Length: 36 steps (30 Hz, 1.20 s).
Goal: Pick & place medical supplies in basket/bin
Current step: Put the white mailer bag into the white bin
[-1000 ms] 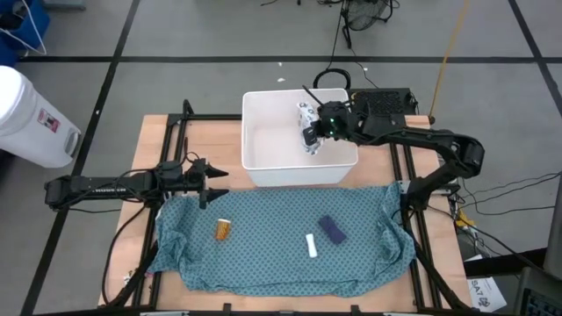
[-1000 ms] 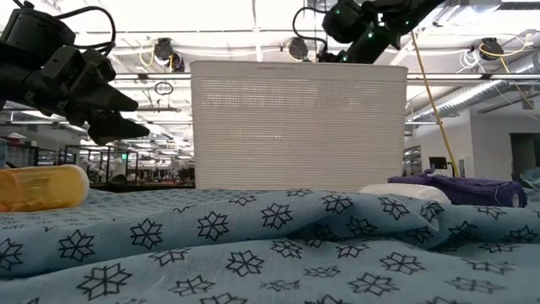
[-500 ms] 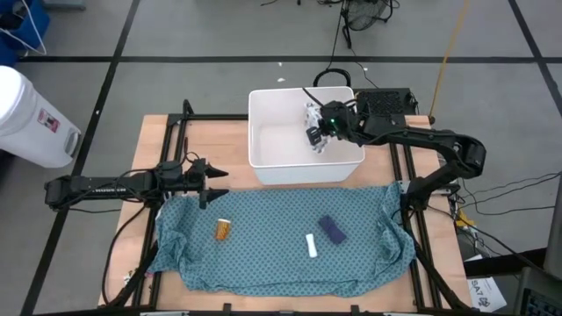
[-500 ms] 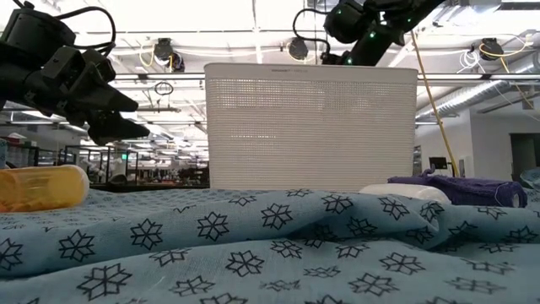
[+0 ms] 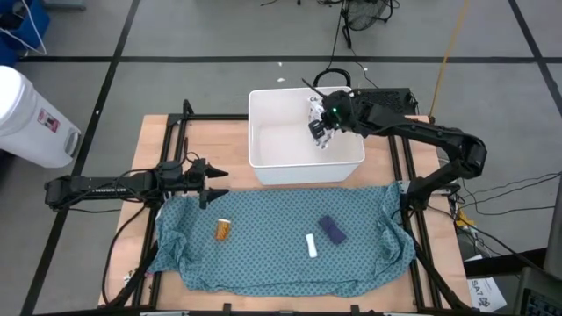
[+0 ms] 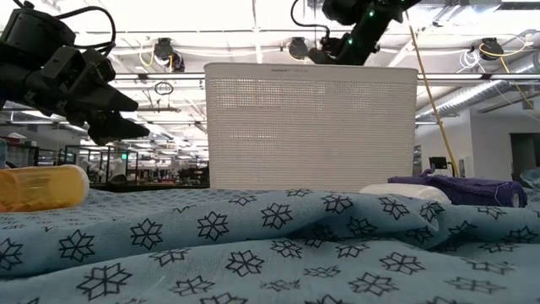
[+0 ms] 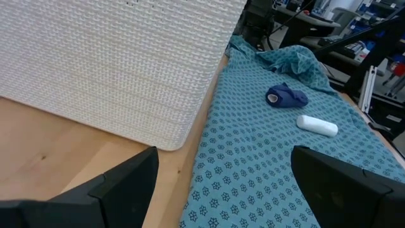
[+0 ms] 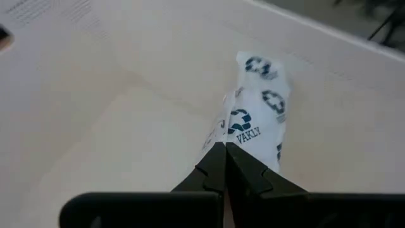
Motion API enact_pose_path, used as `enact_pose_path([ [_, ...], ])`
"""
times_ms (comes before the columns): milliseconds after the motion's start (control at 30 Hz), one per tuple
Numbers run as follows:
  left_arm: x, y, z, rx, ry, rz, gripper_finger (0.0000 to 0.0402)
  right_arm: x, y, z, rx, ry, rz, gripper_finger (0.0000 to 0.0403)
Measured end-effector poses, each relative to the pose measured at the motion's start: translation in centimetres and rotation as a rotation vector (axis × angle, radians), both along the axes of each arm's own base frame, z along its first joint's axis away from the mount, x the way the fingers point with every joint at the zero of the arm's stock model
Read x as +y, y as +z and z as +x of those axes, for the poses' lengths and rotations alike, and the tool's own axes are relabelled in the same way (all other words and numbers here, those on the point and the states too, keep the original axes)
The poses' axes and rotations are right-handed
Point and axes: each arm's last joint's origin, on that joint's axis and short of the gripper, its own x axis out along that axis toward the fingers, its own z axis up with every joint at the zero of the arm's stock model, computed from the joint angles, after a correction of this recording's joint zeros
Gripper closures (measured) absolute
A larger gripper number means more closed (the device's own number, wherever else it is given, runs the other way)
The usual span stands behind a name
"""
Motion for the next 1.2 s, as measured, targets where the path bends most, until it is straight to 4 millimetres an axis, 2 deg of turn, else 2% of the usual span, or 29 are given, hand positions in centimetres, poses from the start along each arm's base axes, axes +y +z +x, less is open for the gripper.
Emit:
enact_pose_path([
  [233, 0.1, 0.0, 0.0, 0.001, 0.016, 0.010, 0.0041, -1.6, -1.1, -1.0, 0.033, 0.001, 0.242, 0.0403],
  [367, 0.1, 0.0, 0.0, 0.000, 0.015, 0.025, 0.0041, -2.4, -1.6, -1.3, 0.076, -0.010, 0.305, 0.0403],
  [467, 0.1, 0.1, 0.0, -0.001, 0.019, 0.048, 0.0041, -2.5, -1.4, -1.2, 0.076, -0.003, 0.304, 0.0403],
  [733, 0.1, 0.1, 0.0, -0.003, 0.030, 0.066, 0.0041, -2.6, 0.2, -0.7, -0.054, 0.048, 0.400, 0.0403],
  [867, 0.1, 0.2, 0.0, -0.010, 0.029, 0.075, 0.0041, -2.6, 0.0, -0.5, -0.081, 0.066, 0.455, 0.0403],
  [1000, 0.1, 0.3, 0.0, -0.019, 0.026, 0.091, 0.0041, -2.9, -1.2, 0.0, -0.027, 0.046, 0.471, 0.0403],
  [1200, 0.2, 0.3, 0.0, -0.017, 0.031, 0.104, 0.0041, -3.8, -4.6, 1.1, 0.102, 0.036, 0.544, 0.0403],
])
